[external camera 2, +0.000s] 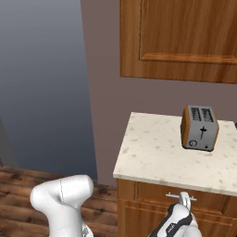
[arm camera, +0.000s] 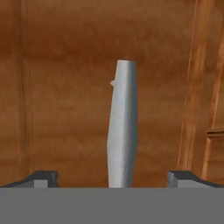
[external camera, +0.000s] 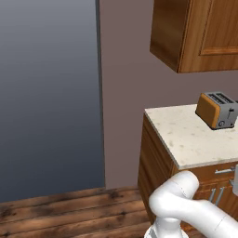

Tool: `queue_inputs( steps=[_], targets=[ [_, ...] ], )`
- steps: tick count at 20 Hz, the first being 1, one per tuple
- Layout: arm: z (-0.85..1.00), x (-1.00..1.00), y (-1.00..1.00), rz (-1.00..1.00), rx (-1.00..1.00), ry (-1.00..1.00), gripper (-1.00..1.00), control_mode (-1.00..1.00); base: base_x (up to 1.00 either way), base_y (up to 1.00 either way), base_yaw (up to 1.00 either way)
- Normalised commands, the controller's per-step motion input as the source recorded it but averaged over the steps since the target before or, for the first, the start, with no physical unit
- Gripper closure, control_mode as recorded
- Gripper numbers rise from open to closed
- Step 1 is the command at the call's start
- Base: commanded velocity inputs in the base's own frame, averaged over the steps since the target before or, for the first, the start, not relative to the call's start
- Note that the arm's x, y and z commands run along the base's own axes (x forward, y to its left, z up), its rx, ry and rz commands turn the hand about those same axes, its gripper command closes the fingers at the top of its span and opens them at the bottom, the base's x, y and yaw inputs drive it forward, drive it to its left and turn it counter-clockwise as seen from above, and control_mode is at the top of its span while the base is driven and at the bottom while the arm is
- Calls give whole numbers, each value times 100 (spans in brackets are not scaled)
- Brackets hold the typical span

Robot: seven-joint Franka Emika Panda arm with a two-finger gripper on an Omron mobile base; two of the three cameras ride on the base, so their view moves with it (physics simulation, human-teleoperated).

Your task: Take the tongs from the drawer on the right and place them on the dining counter next to the tray containing the kebab skewer.

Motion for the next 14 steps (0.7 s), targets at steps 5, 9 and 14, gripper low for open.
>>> queue_inputs(
  steps=[5,9,14],
  targets=[
    [-22,22,-21,0,3,-2,-100,-100,0,0,0],
    [-16,27,-20,0,3,0,-100,-100,0,0,0],
    [-21,27,-16,0,2,0,-100,-100,0,0,0]
  ],
)
